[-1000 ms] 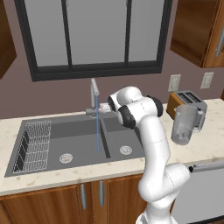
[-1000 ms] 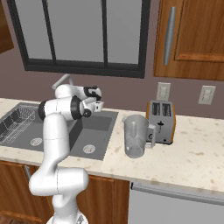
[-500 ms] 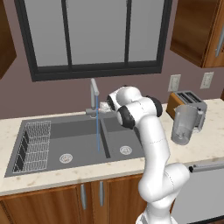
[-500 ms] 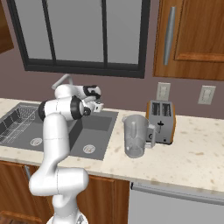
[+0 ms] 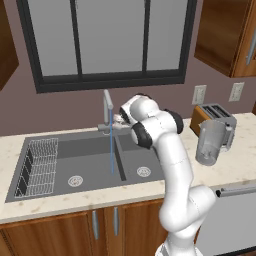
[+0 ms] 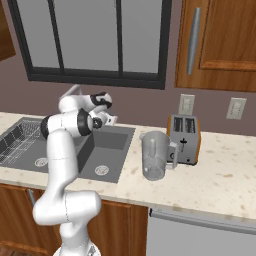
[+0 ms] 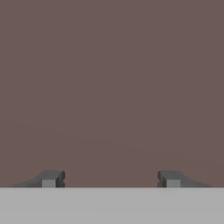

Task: Turn on the sink faucet and place the jug under the water for a few seconds to fill it up.

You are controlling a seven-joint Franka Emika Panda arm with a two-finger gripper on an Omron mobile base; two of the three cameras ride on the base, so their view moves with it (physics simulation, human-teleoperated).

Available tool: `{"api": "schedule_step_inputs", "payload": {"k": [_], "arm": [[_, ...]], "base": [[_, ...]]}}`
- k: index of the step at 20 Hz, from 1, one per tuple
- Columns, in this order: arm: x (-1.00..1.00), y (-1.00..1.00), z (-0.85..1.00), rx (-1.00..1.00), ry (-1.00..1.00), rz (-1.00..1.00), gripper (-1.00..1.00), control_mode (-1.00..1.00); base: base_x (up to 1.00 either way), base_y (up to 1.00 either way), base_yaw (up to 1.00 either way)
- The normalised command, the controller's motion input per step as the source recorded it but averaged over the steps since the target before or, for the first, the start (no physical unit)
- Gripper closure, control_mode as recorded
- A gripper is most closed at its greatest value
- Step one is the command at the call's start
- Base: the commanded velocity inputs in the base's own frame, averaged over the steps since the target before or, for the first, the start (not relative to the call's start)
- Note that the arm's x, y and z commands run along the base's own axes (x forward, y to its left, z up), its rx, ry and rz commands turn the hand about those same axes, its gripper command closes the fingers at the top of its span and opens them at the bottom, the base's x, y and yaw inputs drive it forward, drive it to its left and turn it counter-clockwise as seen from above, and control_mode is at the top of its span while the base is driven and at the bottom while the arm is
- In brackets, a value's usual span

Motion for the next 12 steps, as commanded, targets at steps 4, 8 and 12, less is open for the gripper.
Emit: {"api": "schedule_step_inputs", "payload": {"k": [4,8,12], "arm": [[-0.61,-0.8,0.38,0.0,-0.06,0.0,-1.0,-1.0],[-0.74,-0.94,0.6,0.01,-0.04,0.0,-1.0,-1.0],[-0.63,-0.67,0.74,0.01,0.0,0.0,-1.0,-1.0]], "base": [[0.0,0.0,0.0],[0.0,0.0,0.0],[0.0,0.0,0.0]]}}
